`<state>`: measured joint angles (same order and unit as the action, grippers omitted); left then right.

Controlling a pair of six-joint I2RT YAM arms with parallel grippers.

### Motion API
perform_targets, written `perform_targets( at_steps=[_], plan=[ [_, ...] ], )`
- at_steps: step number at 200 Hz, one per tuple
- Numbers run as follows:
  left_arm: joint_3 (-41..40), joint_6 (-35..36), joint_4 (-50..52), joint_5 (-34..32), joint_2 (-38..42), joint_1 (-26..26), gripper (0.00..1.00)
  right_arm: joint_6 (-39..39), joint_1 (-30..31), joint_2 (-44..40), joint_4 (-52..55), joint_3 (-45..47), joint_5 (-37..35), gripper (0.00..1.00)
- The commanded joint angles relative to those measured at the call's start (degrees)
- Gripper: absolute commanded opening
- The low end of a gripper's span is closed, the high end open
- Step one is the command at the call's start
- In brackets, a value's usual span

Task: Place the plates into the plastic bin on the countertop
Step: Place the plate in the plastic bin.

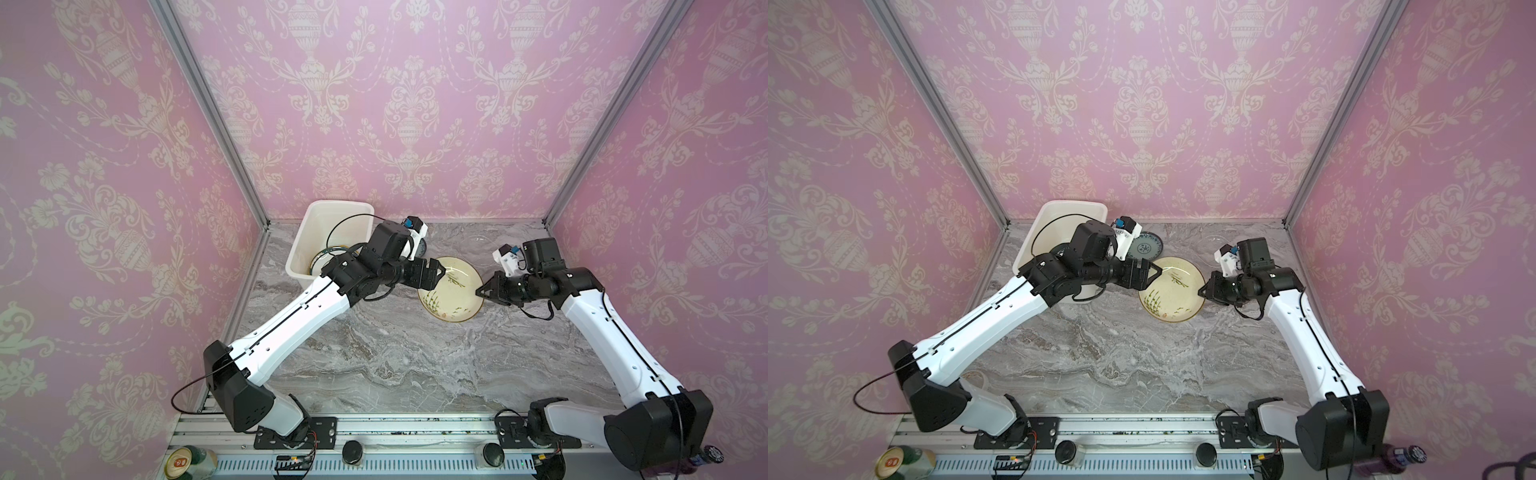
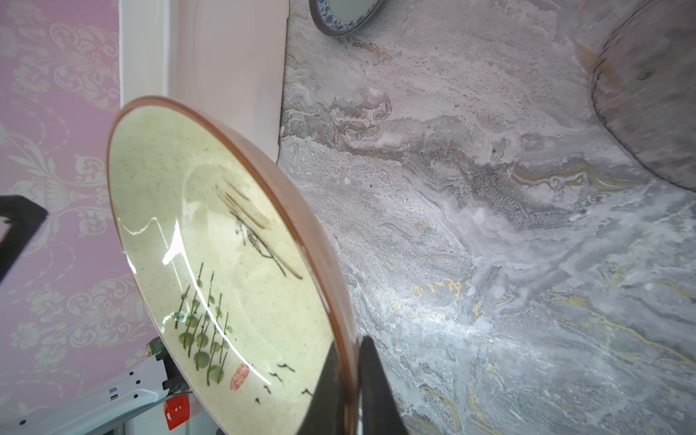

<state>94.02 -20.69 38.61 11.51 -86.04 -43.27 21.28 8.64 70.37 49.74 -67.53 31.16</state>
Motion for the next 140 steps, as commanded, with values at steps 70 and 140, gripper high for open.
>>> perform_targets(
  at_steps=[70,140],
  plan=[
    [16.4,19.2,33.5,3.3,-8.5,0.8,0.87,-4.4,5.7,-8.1,0.7,-3.4,5.5,0.00],
    [15.0,12.0,34.7,12.5,-10.7,0.8,0.56,-3.5,6.3,-9.9,-1.5,-2.8,5.4,0.00]
  ],
)
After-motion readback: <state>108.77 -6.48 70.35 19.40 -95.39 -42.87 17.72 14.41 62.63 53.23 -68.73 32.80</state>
